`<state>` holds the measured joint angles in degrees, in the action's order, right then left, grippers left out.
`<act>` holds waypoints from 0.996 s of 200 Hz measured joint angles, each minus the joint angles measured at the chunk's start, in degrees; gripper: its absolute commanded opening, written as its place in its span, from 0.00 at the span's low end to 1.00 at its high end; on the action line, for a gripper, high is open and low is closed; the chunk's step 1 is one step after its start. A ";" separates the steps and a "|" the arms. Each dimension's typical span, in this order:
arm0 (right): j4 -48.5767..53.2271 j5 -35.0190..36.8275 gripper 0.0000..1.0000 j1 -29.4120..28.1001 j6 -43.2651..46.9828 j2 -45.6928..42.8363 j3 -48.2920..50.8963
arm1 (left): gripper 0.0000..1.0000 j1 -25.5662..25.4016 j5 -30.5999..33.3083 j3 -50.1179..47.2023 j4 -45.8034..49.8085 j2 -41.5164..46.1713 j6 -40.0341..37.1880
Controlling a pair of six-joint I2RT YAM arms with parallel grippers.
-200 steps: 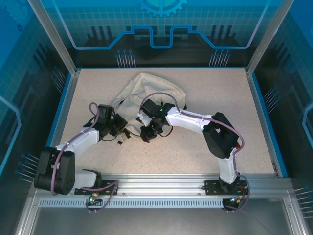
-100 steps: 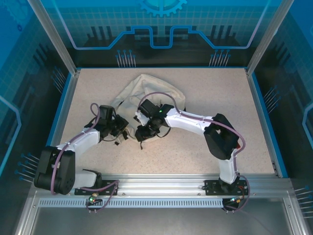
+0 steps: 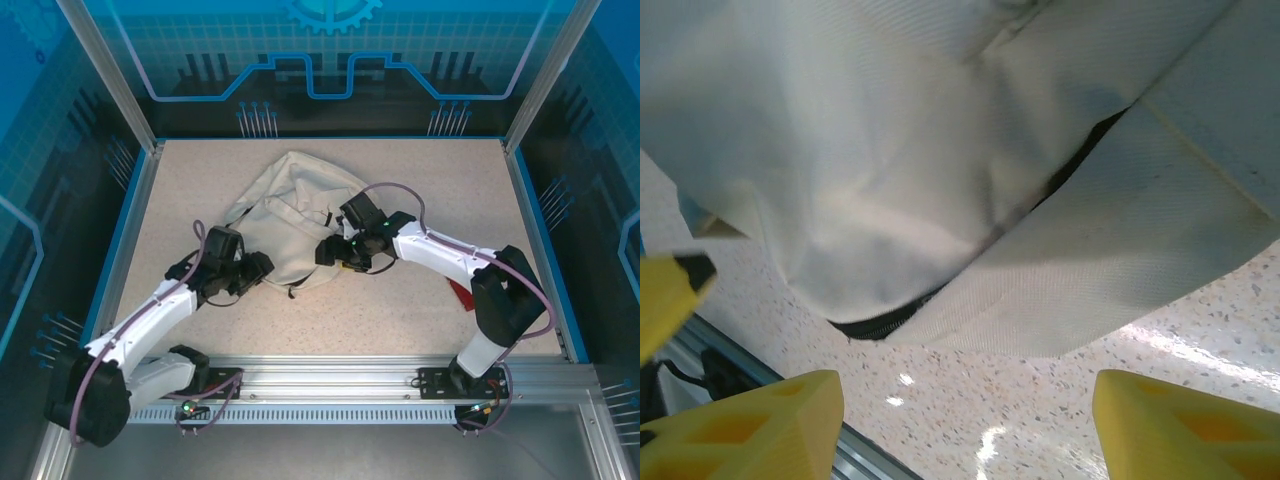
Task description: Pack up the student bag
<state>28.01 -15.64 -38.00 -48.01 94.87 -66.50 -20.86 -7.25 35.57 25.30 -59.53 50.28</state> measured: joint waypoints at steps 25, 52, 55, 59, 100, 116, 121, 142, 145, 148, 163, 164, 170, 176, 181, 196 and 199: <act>-1.33 -0.02 0.68 1.05 -2.97 0.98 0.04 | 0.54 -7.58 2.01 0.00 1.01 1.62 -2.58; -1.51 0.11 0.71 1.79 -4.31 3.19 -0.11 | 0.53 -15.78 4.74 -0.15 0.33 0.61 -5.35; -1.51 0.13 0.71 1.81 -4.46 3.50 -0.11 | 0.53 -16.59 5.05 -0.20 0.09 0.26 -5.66; -1.49 0.22 0.72 1.84 -4.55 3.87 -0.09 | 0.53 -17.57 5.49 -0.22 -0.15 -0.11 -5.99; -2.91 0.17 0.72 2.36 -5.42 4.79 1.07 | 0.51 -24.17 9.90 -3.23 -5.05 -5.09 -10.80; -4.57 -0.07 0.72 2.89 -5.84 4.79 2.67 | 0.49 -26.01 12.81 -4.20 -6.88 -7.02 -12.92; -5.18 -0.24 0.72 3.15 -5.90 4.79 3.26 | 0.49 -26.43 13.92 -4.37 -7.50 -7.41 -13.42; -7.19 -1.27 0.70 3.89 -6.05 4.79 5.07 | 0.45 -27.10 18.21 -4.68 -9.77 -8.83 -15.15; -7.45 -1.44 0.70 3.96 -6.08 4.79 5.25 | 0.44 -27.10 18.67 -4.68 -10.14 -8.98 -15.52; -7.72 -1.55 0.70 3.96 -6.10 4.79 5.38 | 0.44 -27.10 19.15 -4.68 -10.51 -9.16 -15.78; -8.96 -2.21 0.69 4.04 -6.23 4.79 5.79 | 0.41 -27.10 21.29 -4.83 -12.70 -9.90 -16.79; -9.11 -2.29 0.69 4.04 -6.25 4.79 5.79 | 0.41 -27.10 21.40 -4.83 -12.79 -9.94 -16.87; -9.62 -2.62 0.69 4.04 -6.25 4.79 5.88 | 0.40 -27.10 22.05 -4.92 -13.53 -10.21 -17.27; -10.25 -2.91 0.69 4.09 -6.27 4.79 6.01 | 0.39 -27.10 22.73 -4.94 -14.16 -10.51 -17.68; -10.91 -3.21 0.68 4.11 -6.36 4.79 6.19 | 0.38 -27.10 23.17 -4.94 -14.60 -10.73 -17.92; -12.37 -4.13 0.67 4.39 -6.62 4.79 6.73 | 0.36 -27.10 24.50 -4.94 -15.74 -11.56 -18.73; -12.70 -4.31 0.66 4.48 -6.67 4.79 6.88 | 0.35 -27.10 24.68 -4.94 -15.80 -11.74 -18.91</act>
<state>15.31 -19.94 -33.52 -54.68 99.66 -59.61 -47.97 17.43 30.63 9.50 -71.26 31.38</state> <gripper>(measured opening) 0.676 0.368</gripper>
